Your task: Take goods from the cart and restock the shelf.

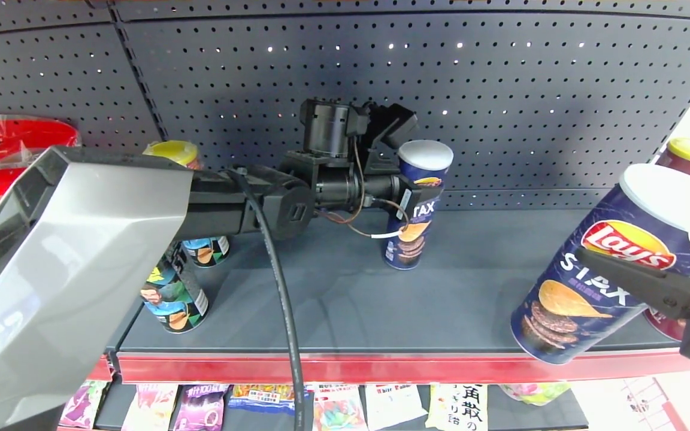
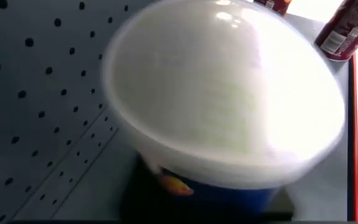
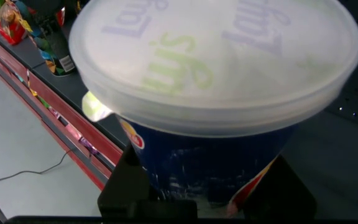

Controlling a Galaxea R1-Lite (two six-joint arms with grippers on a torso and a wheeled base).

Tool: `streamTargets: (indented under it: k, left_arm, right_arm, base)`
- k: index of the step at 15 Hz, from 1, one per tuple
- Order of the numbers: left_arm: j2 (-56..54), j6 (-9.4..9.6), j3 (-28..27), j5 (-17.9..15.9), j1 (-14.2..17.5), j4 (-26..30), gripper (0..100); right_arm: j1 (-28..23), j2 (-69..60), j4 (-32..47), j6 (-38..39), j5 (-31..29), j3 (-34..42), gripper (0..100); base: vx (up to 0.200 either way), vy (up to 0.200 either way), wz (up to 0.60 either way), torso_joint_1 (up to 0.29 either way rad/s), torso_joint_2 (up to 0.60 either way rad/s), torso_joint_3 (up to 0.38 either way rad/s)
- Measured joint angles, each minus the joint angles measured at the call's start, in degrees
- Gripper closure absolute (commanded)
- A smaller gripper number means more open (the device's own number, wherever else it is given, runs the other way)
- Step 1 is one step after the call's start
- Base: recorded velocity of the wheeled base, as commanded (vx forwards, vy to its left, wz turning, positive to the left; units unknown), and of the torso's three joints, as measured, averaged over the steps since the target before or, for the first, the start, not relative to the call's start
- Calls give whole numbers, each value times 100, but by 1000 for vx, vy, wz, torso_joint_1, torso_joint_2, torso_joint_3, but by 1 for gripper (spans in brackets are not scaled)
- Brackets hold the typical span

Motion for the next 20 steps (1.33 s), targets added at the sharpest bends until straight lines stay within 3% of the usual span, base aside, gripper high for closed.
streamTargets:
  k: [3, 12, 15, 20]
  left_arm:
    - [-5, 0, 27, -57, 5, -11, 100]
    - [-396, 20, 319, -1200, -28, -4, 100]
    - [-658, 27, 807, -1371, -59, -101, 100]
    - [-1279, 20, 2152, -1512, -110, -789, 100]
  right_arm:
    - [0, 11, 0, 0, 0, 0, 100]
    - [0, 11, 2, 0, 6, -11, 100]
    - [9, 11, 2, 0, 9, -11, 100]
    - [9, 11, 2, 0, 9, -6, 100]
  base:
    - [0, 0, 0, 0, 0, 0]
    - [0, 0, 0, 0, 0, 0]
    - [0, 0, 0, 0, 0, 0]
    - [0, 0, 0, 0, 0, 0]
